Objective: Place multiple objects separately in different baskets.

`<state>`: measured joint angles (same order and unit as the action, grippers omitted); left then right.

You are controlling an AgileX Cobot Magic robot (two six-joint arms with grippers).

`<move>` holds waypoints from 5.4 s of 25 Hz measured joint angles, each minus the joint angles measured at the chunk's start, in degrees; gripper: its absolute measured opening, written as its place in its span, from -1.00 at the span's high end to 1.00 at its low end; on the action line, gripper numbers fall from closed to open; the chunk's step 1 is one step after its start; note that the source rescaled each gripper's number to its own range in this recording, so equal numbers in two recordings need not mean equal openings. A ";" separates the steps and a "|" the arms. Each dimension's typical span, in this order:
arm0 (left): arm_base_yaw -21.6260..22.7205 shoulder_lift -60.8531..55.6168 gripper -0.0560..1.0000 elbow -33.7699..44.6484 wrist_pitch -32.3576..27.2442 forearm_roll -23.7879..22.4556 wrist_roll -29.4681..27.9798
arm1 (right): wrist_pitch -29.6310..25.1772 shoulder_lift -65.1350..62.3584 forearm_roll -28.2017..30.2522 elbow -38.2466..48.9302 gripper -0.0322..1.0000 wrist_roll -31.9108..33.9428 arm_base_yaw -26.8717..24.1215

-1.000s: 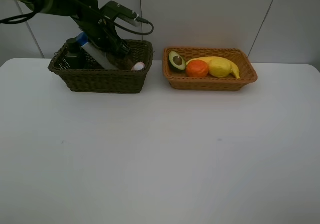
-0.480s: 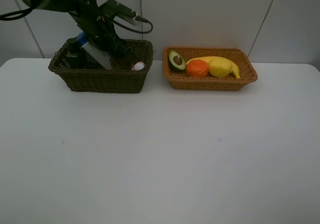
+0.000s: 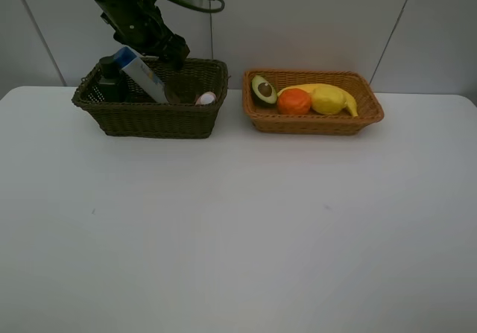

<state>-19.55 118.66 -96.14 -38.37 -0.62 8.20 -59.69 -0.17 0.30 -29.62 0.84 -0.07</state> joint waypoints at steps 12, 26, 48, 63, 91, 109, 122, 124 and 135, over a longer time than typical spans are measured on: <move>0.00 -12.15 -0.96 0.00 -18.26 0.62 0.58 | 0.00 0.00 0.00 0.00 -1.00 0.00 0.00; 0.00 -34.78 -0.97 10.73 -31.05 0.62 -3.74 | 0.00 0.00 0.00 0.00 -1.00 0.00 0.00; 0.00 -85.39 -0.97 65.14 -25.04 0.62 -9.27 | 0.00 0.00 -0.30 0.00 -1.00 0.00 0.00; 0.52 -96.19 -0.97 72.14 -23.42 1.32 -9.51 | 0.00 0.00 0.00 0.00 -1.00 0.00 0.00; 14.36 -118.93 -0.97 72.42 -23.46 4.64 -8.20 | 0.00 0.00 -0.30 0.00 -1.00 0.00 0.00; 14.30 -118.93 -0.97 72.72 -23.46 4.74 -8.20 | 0.00 0.00 -0.30 0.00 -1.00 0.00 0.00; 14.30 -118.93 -0.97 72.72 -23.46 4.76 -8.20 | 0.00 0.00 -0.30 0.00 -1.00 0.00 0.00; 14.30 -118.93 -0.97 72.72 -23.46 4.76 -8.20 | 0.00 0.00 0.00 0.00 -1.00 0.00 0.00; 14.30 -118.93 -0.97 72.72 -23.46 4.76 -8.20 | 0.00 0.00 -0.30 0.00 -1.00 0.00 0.00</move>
<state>-5.24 -0.27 -23.42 -61.83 4.14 0.00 -59.69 -0.17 0.00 -29.62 0.84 -0.07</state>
